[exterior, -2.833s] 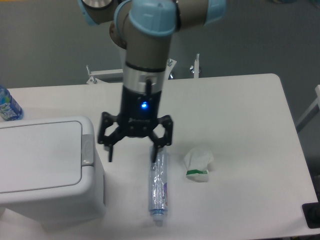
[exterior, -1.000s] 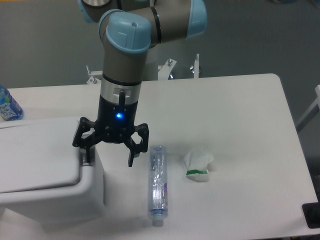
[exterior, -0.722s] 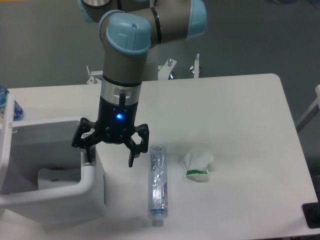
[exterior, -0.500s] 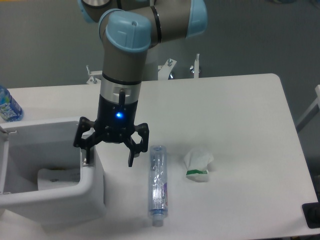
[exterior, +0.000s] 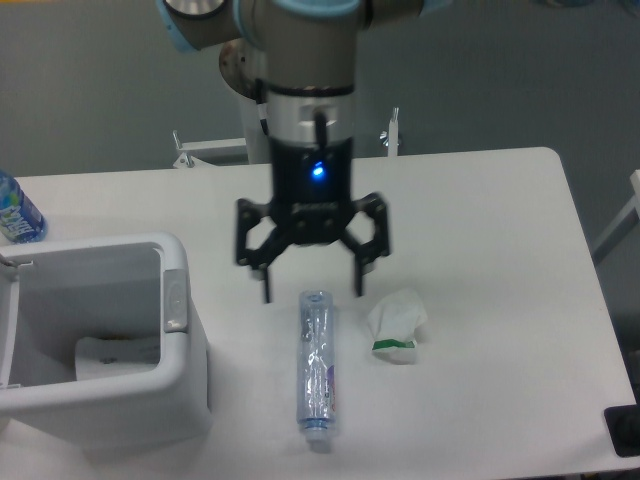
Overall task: Open the trash can
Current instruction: 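Lift the gripper up and away from the opened bin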
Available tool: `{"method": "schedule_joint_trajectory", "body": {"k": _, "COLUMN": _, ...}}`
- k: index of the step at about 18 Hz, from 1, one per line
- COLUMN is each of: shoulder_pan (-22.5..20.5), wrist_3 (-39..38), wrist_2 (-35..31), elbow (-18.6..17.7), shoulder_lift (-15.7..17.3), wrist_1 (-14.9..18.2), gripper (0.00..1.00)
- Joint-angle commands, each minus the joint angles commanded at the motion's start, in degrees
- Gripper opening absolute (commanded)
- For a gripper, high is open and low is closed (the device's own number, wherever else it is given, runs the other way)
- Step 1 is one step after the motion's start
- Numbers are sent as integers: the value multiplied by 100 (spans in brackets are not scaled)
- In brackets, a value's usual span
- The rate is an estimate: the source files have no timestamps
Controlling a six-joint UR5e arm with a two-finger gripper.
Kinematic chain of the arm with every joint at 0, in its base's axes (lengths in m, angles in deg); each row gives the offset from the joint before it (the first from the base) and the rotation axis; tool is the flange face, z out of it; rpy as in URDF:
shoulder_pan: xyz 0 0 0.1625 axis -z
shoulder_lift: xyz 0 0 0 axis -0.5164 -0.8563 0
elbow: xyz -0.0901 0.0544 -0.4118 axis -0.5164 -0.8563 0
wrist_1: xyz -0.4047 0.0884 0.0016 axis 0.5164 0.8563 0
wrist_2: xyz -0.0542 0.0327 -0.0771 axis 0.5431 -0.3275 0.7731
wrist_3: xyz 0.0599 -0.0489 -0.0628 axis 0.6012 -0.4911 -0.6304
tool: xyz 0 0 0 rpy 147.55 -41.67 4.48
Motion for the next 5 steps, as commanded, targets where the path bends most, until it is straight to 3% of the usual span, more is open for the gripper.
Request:
{"method": "schedule_joint_trajectory", "body": {"k": 3, "shoulder_pan": -220, "wrist_3": 845, "wrist_2": -142, "elbow": -35, "shoulder_lift": 123, "wrist_1": 529, "gripper": 100}}
{"method": "schedule_joint_trajectory", "body": {"k": 5, "shoulder_pan": -466, "wrist_3": 1232, "wrist_2": -177, "elbow": -70, "shoulder_lift": 141, "wrist_1": 644, "gripper": 100}}
